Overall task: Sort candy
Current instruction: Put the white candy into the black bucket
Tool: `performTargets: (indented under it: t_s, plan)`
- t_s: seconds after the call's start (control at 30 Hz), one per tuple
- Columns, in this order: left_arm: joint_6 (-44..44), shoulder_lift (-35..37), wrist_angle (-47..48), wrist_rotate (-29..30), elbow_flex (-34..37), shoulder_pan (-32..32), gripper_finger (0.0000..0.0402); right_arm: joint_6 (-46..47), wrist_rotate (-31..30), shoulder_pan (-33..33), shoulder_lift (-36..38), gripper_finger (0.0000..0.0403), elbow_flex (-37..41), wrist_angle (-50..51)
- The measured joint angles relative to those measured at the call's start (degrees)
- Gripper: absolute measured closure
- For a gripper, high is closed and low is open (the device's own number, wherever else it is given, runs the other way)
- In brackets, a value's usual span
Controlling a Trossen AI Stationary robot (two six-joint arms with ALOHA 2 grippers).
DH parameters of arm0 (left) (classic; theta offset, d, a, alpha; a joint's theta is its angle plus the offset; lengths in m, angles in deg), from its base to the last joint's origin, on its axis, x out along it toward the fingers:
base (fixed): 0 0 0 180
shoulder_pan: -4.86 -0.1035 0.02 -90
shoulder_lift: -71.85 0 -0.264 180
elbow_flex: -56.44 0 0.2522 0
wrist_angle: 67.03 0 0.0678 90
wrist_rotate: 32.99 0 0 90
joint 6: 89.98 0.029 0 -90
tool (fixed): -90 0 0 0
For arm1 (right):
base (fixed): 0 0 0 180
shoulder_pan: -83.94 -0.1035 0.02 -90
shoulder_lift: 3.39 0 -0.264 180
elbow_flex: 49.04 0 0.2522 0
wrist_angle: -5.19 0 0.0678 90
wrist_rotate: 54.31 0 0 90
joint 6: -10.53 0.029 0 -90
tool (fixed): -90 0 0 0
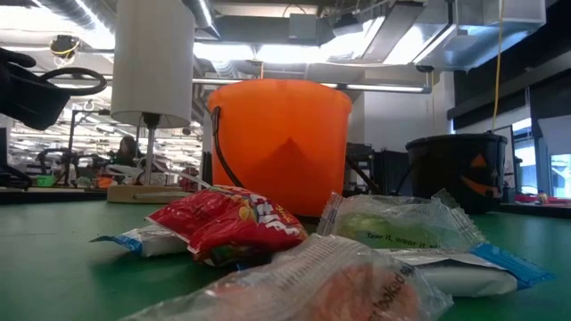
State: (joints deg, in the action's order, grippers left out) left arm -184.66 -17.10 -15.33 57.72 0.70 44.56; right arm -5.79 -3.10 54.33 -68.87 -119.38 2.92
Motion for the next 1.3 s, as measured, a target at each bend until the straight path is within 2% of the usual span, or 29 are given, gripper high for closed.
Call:
performTargets:
  t_s: [0.37,0.5,0.6,0.8,0.87,1.07,1.3]
  plan:
    - [6.56,-0.42,3.36,2.73,-3.38,-0.17,0.0331,0.0,0.0,0.0,0.01,0.0237,0.0,-0.04]
    - [9.46,-0.48,3.79,6.16,-6.52,-0.41,0.035,0.0,0.0,0.0,0.01,0.0237,0.0,-0.04]
    - [12.1,0.14,7.25,8.95,-10.16,-0.6,0.0355,0.0,0.0,0.0,0.01,0.0237,0.0,-0.12]
    - [17.42,3.08,16.97,18.15,-19.52,-0.72,0.0386,0.81,0.02,0.0,0.01,0.0237,0.0,-0.46]
    - [18.95,4.13,18.79,19.25,-21.6,-0.72,0.0397,1.07,0.0,0.0,0.01,0.0237,0.0,-0.46]
    - [22.27,4.45,19.23,19.52,-20.71,-0.69,0.0383,2.04,0.02,0.0,0.01,0.0237,0.0,-0.44]
    - [22.95,2.18,12.69,12.47,-12.95,-0.78,0.03,2.76,0.02,0.0,0.01,0.0237,0.0,-0.37]
